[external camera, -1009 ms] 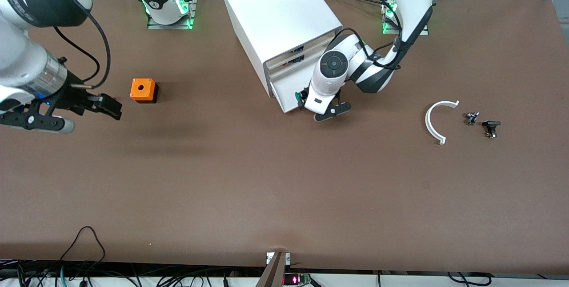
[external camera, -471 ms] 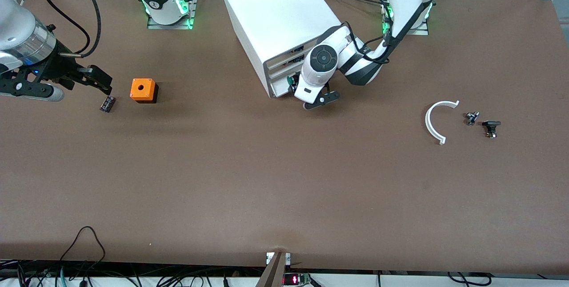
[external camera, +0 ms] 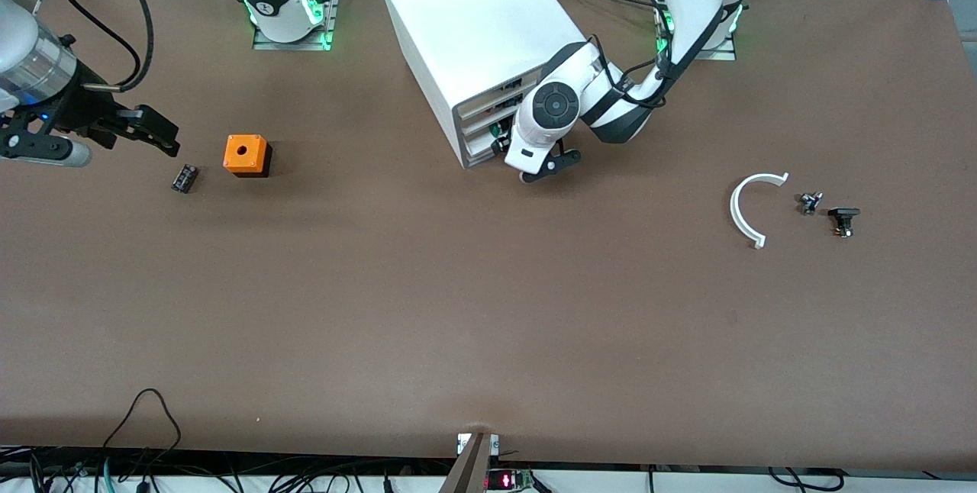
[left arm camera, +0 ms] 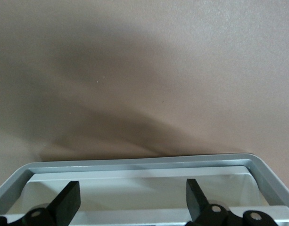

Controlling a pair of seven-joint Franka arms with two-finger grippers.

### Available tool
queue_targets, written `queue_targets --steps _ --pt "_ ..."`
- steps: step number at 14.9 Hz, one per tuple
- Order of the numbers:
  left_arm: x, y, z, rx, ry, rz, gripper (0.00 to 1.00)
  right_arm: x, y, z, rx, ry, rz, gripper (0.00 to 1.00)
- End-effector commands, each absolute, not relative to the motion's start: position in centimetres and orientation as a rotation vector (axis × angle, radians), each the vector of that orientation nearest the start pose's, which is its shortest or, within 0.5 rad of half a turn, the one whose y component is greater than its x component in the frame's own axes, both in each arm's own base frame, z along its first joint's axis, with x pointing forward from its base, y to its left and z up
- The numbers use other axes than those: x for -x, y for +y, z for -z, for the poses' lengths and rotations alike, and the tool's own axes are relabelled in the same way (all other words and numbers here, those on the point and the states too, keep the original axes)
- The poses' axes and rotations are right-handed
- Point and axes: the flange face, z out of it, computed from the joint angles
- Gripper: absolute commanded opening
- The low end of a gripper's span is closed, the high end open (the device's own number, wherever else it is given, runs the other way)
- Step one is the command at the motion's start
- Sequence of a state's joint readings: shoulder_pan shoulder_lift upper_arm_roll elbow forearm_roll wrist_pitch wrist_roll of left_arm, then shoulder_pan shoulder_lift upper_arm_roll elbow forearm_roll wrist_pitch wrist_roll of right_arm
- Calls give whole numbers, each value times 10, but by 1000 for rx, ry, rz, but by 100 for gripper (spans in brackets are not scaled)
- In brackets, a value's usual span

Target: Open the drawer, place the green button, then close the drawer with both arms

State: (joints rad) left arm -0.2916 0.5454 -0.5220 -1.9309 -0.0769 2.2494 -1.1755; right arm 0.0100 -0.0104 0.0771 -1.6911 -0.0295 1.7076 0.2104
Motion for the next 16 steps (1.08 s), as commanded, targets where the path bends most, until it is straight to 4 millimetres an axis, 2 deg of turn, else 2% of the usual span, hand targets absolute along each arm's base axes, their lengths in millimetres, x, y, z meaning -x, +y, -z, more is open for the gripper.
queue_targets --steps 1,8,10,13,15,16 --pt "-412 -444 -232 3045 -690 -616 99 -547 44 -590 3141 163 71 100" --pt "-408 -447 -231 3042 -673 -635 99 -547 45 -593 3151 83 58 100" --pt "-417 -442 -237 3043 -679 -627 99 -548 45 -592 3146 88 54 100" --pt "-447 -430 -256 3096 -582 -592 99 -548 45 -592 3144 91 61 100" --pt "-475 -409 -274 3111 -491 -508 99 -549 45 -592 3143 86 71 100" --pt "-487 -399 -285 3103 -391 -442 99 -549 44 -592 3144 88 66 100"
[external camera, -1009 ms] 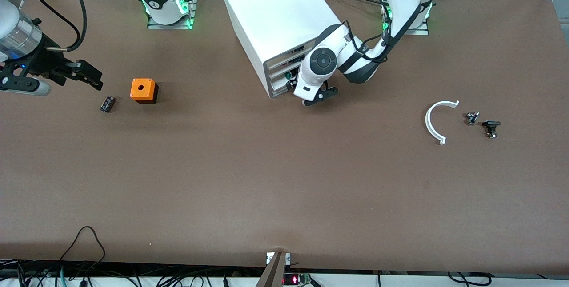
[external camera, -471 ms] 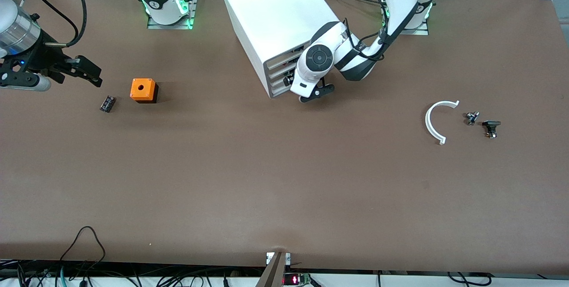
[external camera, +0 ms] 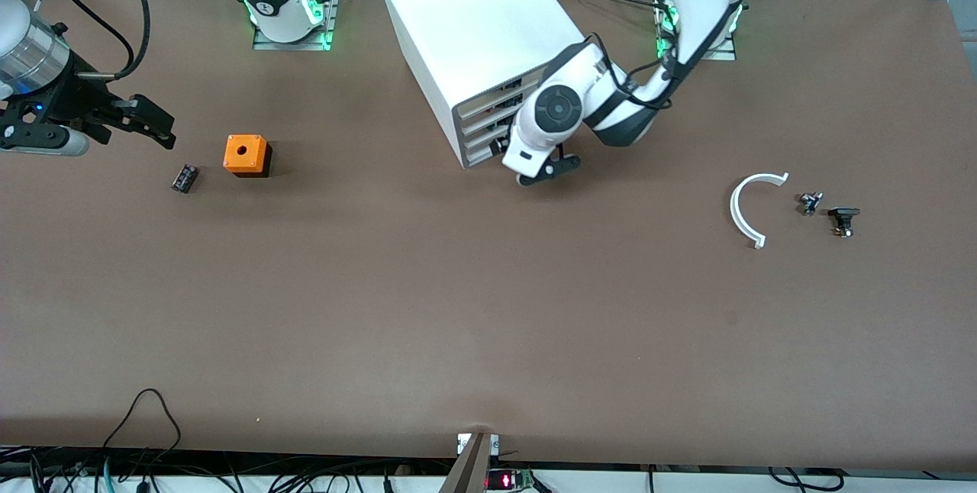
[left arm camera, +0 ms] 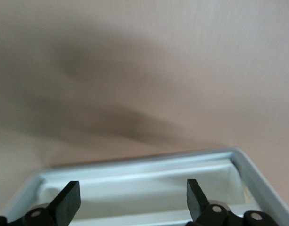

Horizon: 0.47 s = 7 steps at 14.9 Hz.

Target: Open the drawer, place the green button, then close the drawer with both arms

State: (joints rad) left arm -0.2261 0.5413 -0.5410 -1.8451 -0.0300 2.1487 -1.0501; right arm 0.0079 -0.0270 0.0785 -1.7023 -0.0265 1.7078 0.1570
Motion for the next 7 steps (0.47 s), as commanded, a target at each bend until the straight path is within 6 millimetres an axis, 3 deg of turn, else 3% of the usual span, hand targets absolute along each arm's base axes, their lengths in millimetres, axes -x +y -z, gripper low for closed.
queue_targets --steps 1,3,4,7 --pt "-502 -387 -297 3093 -313 -399 99 -549 44 -593 3143 91 68 100" --pt "-524 -365 -314 3087 -205 -390 99 -549 45 -595 3142 95 83 100" --pt "-537 -348 -320 3093 -158 -396 99 -550 44 -600 3142 93 95 100" --pt "-579 -291 -360 3090 6 -311 99 -549 39 -600 3145 102 83 100"
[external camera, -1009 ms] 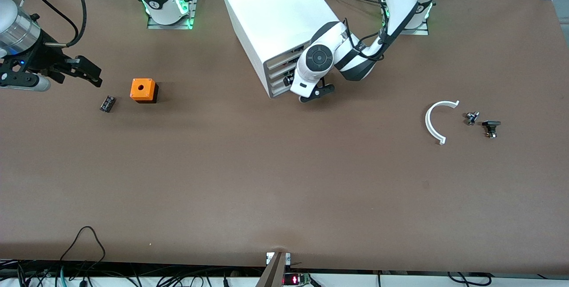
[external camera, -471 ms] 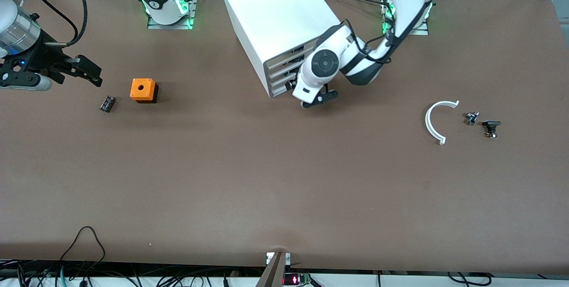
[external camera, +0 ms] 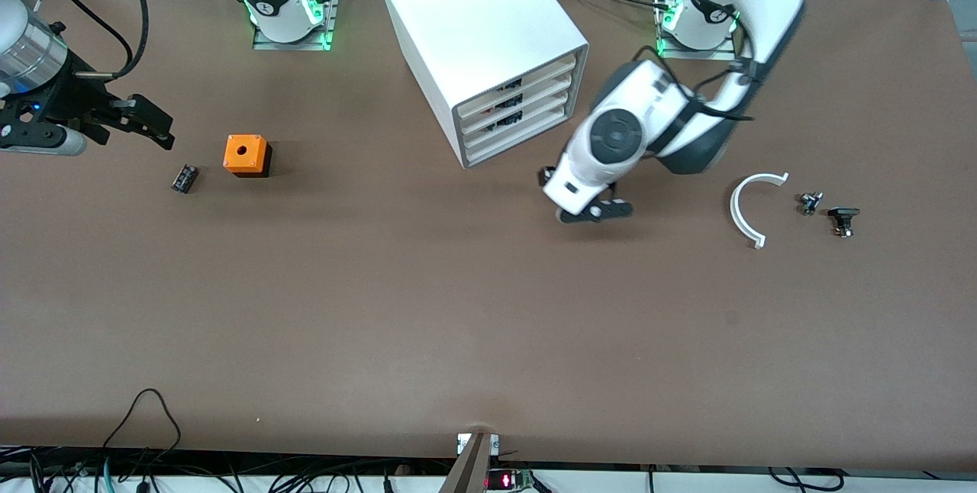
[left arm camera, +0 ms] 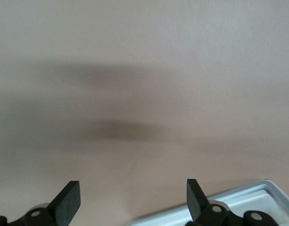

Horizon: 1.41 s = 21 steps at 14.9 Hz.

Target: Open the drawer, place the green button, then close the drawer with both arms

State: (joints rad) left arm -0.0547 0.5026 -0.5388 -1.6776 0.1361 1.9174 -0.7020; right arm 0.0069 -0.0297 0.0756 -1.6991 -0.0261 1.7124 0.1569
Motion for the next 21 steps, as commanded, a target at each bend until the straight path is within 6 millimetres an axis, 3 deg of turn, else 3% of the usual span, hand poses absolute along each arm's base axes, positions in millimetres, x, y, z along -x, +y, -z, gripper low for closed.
queue_targets --steps 1,3,6,10,12,15,18,21 --pt "-587 -275 -373 3071 69 -292 99 -549 39 -599 3143 105 81 100" --pt "-609 -238 -404 3056 158 -230 99 -550 39 -599 3143 107 81 100" --pt "-622 -197 -447 3055 244 -179 99 -551 39 -601 3140 110 104 100" --pt "-616 -138 -509 3062 329 -81 99 -553 39 -603 3139 105 116 100" --pt "-616 -105 -515 3112 371 -92 99 -554 39 -604 3138 105 131 100" --pt "-590 -70 -532 3162 426 -71 99 -554 40 -605 3136 102 138 100" --pt "-551 -61 -554 3171 383 -15 99 -555 40 -604 3134 103 135 100" --pt "-532 -49 -572 3146 354 -11 99 -555 40 -604 3134 103 135 100"
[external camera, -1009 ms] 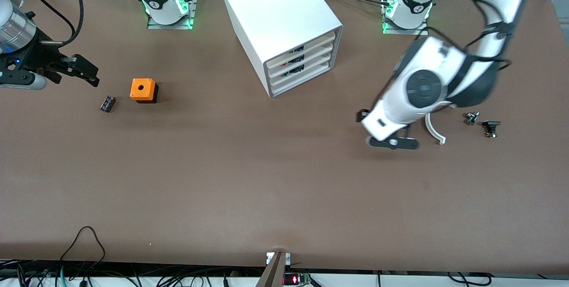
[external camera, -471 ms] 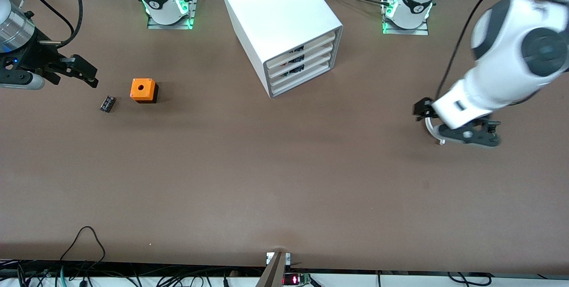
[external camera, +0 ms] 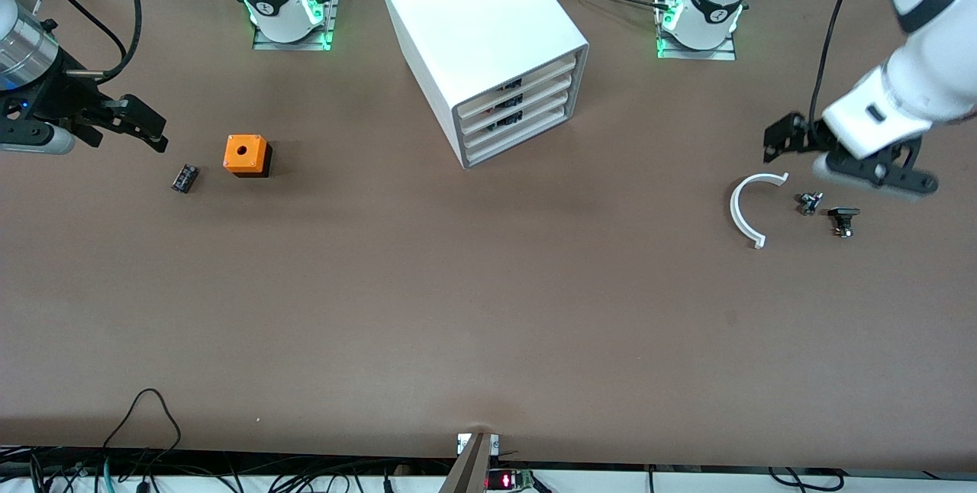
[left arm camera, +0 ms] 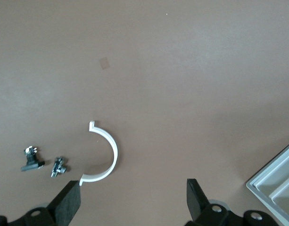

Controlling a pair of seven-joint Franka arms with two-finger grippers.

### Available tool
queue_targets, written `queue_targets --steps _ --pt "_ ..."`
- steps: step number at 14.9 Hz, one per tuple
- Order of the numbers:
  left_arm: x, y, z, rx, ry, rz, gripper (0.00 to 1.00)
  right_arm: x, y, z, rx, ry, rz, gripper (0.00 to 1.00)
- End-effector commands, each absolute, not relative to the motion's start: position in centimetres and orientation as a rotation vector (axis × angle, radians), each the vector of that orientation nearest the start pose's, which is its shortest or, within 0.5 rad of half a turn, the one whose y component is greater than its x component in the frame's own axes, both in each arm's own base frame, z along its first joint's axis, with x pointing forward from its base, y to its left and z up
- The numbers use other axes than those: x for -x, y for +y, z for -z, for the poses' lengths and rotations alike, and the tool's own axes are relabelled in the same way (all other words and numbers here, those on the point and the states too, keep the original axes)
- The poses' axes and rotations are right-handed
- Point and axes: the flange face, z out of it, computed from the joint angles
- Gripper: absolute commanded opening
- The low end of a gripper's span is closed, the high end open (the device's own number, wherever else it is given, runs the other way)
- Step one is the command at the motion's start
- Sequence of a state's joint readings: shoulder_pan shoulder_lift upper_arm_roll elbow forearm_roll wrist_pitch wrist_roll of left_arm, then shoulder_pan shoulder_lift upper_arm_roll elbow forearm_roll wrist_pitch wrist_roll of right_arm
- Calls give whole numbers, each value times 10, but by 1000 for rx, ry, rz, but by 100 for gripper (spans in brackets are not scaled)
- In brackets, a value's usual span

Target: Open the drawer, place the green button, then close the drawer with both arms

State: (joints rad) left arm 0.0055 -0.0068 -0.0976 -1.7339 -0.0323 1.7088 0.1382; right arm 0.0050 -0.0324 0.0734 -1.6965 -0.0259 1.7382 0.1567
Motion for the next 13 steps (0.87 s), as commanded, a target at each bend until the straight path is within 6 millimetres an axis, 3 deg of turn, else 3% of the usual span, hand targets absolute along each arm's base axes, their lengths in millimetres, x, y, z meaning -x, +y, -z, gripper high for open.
queue_targets --steps 1,4,9,13 --pt "-532 -49 -572 3136 327 -10 99 -555 40 -604 3134 103 137 100" --pt "-533 -30 -573 3154 237 -2 99 -556 40 -602 3134 103 132 100" --pt "-535 -31 -576 3151 225 -4 99 -556 40 -602 3134 103 132 100" --pt "-529 -32 -584 3143 257 -142 99 -556 39 -603 3135 105 128 100"
